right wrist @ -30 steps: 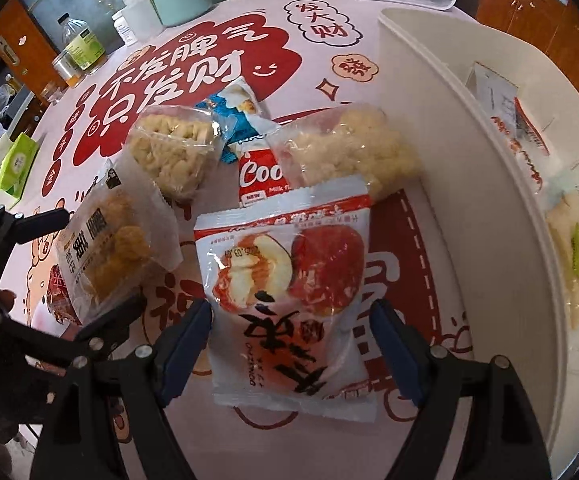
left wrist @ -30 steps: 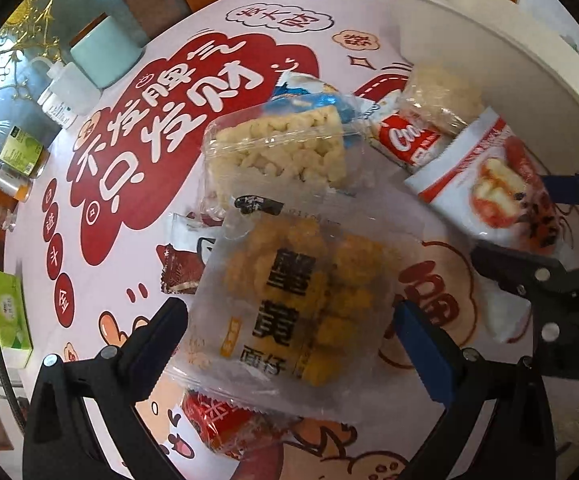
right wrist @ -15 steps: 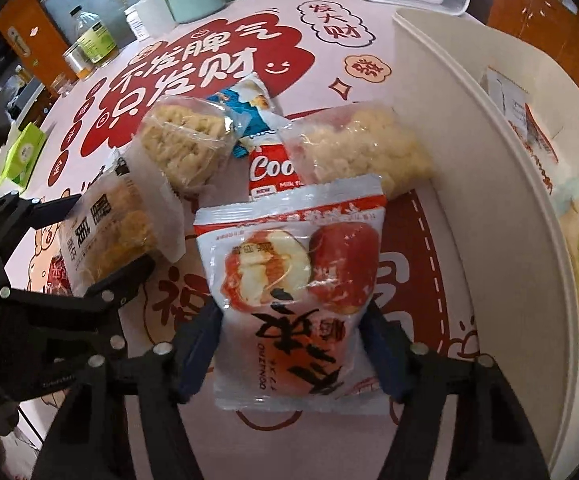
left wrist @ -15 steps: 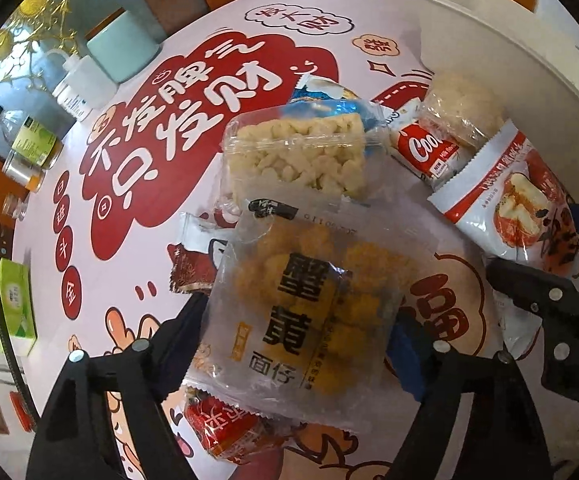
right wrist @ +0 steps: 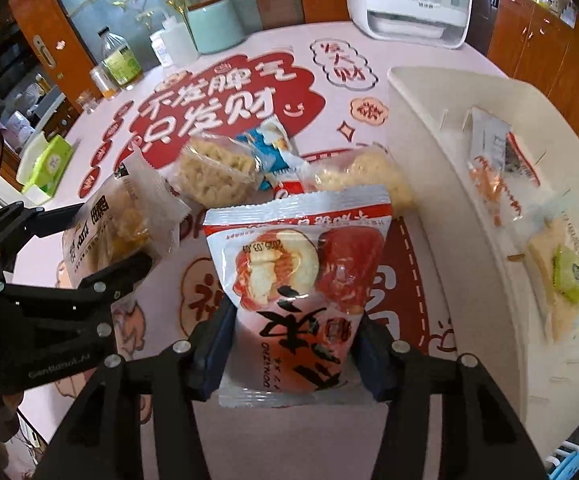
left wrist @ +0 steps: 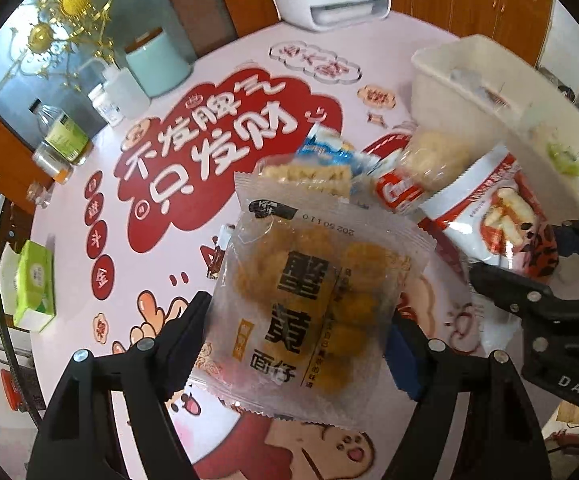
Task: Organize snacks
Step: 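Carry both bags over the white tray and open both tools to drop them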
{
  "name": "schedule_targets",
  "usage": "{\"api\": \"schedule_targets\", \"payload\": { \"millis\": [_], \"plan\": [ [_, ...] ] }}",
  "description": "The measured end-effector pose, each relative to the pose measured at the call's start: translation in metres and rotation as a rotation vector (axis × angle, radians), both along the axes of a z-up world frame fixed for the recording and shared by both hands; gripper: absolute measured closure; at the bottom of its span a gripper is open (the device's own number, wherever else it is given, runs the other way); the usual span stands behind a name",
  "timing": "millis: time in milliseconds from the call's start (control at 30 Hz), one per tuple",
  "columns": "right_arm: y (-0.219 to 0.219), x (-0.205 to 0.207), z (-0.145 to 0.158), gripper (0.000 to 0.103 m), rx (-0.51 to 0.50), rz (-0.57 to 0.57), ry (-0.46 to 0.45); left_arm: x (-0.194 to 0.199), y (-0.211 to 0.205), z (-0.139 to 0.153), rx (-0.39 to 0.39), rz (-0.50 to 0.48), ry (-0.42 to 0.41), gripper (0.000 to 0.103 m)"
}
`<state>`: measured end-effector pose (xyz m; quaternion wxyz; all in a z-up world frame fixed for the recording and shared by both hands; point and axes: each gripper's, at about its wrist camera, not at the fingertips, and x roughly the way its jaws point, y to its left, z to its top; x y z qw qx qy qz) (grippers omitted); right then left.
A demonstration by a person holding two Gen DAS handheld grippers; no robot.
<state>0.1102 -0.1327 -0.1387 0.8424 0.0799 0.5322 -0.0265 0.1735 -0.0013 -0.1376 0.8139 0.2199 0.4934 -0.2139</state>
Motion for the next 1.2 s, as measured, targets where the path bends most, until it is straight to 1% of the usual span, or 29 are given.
{"api": "schedule_targets", "payload": {
  "millis": [200,267,433,600,767,933,1100,1200],
  "plan": [
    [-0.007,-0.021,0.034,0.049,0.004,0.024,-0.071,-0.029,-0.015,0.038,-0.028,0.000,-0.050,0.025],
    [-0.014,-0.028,0.045,0.049,0.009,0.027,-0.089,-0.040,-0.024,0.052,-0.049,-0.002,-0.061,0.025],
    [-0.043,-0.050,0.074,0.049,-0.001,0.021,-0.140,-0.061,-0.053,0.080,-0.084,-0.012,-0.105,0.025],
    [-0.082,-0.070,0.094,0.049,-0.016,-0.009,-0.170,-0.077,-0.092,0.099,-0.129,-0.024,-0.118,0.025],
    [-0.129,-0.085,0.103,0.049,-0.030,-0.056,-0.183,-0.086,-0.136,0.110,-0.174,-0.035,-0.105,0.024],
    [-0.176,-0.092,0.101,0.049,-0.032,-0.109,-0.166,-0.088,-0.181,0.111,-0.206,-0.042,-0.087,0.024],
    [-0.216,-0.089,0.100,0.049,-0.043,-0.137,-0.151,-0.075,-0.216,0.108,-0.249,-0.010,-0.035,0.024],
    [-0.228,-0.085,0.099,0.049,-0.048,-0.132,-0.150,-0.063,-0.229,0.109,-0.275,0.016,-0.014,0.024]
  ]
}}
